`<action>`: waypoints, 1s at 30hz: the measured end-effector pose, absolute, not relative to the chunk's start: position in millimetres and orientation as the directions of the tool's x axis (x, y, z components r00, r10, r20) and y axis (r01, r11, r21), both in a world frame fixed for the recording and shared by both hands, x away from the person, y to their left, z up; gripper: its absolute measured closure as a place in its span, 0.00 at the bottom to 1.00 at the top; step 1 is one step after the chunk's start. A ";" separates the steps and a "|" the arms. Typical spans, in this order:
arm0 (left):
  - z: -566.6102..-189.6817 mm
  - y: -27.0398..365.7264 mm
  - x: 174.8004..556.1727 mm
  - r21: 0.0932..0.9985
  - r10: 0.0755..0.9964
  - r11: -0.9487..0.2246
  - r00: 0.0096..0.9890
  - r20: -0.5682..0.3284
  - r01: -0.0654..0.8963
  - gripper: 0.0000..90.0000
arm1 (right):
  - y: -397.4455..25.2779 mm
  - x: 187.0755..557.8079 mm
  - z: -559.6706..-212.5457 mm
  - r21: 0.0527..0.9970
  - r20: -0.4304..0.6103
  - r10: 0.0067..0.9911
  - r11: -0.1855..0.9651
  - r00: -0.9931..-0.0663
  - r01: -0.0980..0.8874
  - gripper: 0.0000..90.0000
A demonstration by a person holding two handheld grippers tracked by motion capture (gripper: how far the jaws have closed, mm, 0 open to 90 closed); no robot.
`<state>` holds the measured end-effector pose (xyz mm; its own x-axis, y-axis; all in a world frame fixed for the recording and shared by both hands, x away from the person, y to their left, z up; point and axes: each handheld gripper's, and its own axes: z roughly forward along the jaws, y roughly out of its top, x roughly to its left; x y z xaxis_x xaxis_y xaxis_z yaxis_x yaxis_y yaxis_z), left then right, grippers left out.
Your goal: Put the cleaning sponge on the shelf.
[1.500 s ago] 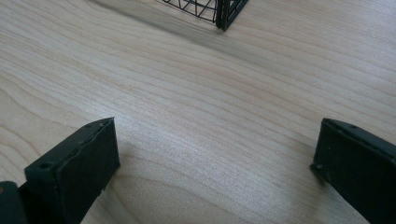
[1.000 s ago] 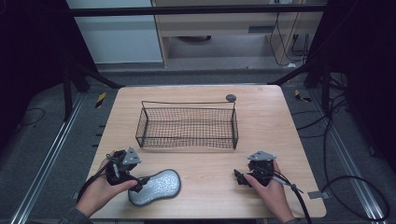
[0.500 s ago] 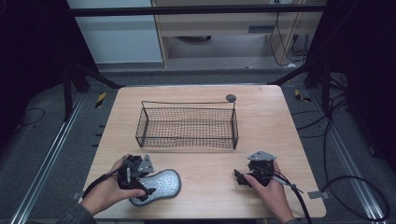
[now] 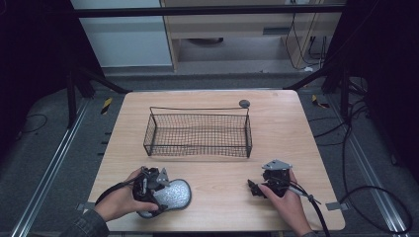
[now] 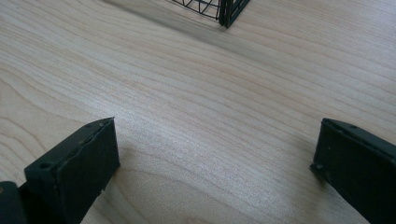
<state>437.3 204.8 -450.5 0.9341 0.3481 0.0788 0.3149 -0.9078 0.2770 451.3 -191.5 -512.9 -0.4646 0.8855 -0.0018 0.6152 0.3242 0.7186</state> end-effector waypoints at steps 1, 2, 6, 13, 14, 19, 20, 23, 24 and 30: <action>-450.8 204.2 436.6 0.276 0.345 -0.909 0.936 0.075 0.313 0.04 | -191.5 451.2 -512.8 0.718 -0.002 0.885 0.325 -0.465 0.616 0.00; -451.0 203.8 436.2 0.276 0.342 -0.910 0.937 0.077 0.309 0.04 | -191.5 451.2 -512.8 0.718 -0.002 0.885 0.325 -0.465 0.615 0.00; -452.7 202.3 436.2 0.274 0.343 -0.910 0.936 0.074 0.312 0.04 | -191.4 451.1 -512.8 0.718 -0.001 0.885 0.325 -0.465 0.616 0.00; -457.9 198.7 436.5 0.251 0.326 -0.920 0.943 0.065 0.301 0.04 | -191.4 451.0 -512.7 0.717 -0.001 0.885 0.326 -0.466 0.616 0.00; -457.9 198.7 436.5 0.251 0.326 -0.920 0.943 0.065 0.301 0.04 | -191.4 451.0 -512.7 0.717 -0.001 0.885 0.326 -0.466 0.616 0.00; -461.3 196.5 438.6 0.246 0.323 -0.922 0.945 0.058 0.300 0.04 | -191.5 450.9 -512.7 0.717 -0.001 0.884 0.326 -0.467 0.616 0.00; -462.0 196.0 438.8 0.243 0.320 -0.923 0.946 0.058 0.298 0.04 | -191.5 450.9 -512.7 0.717 -0.001 0.884 0.327 -0.467 0.616 0.00; -464.3 194.7 439.7 0.227 0.310 -0.929 0.949 0.052 0.291 0.04 | -191.5 450.8 -512.7 0.717 -0.001 0.884 0.327 -0.468 0.616 0.00; -465.4 194.4 440.0 0.227 0.310 -0.929 0.950 0.050 0.291 0.04 | -191.5 450.8 -512.7 0.717 -0.001 0.884 0.327 -0.468 0.616 0.00; -469.2 195.9 445.4 0.227 0.319 -0.926 0.947 0.038 0.303 0.04 | -191.5 450.7 -512.7 0.717 -0.001 0.884 0.327 -0.468 0.616 0.00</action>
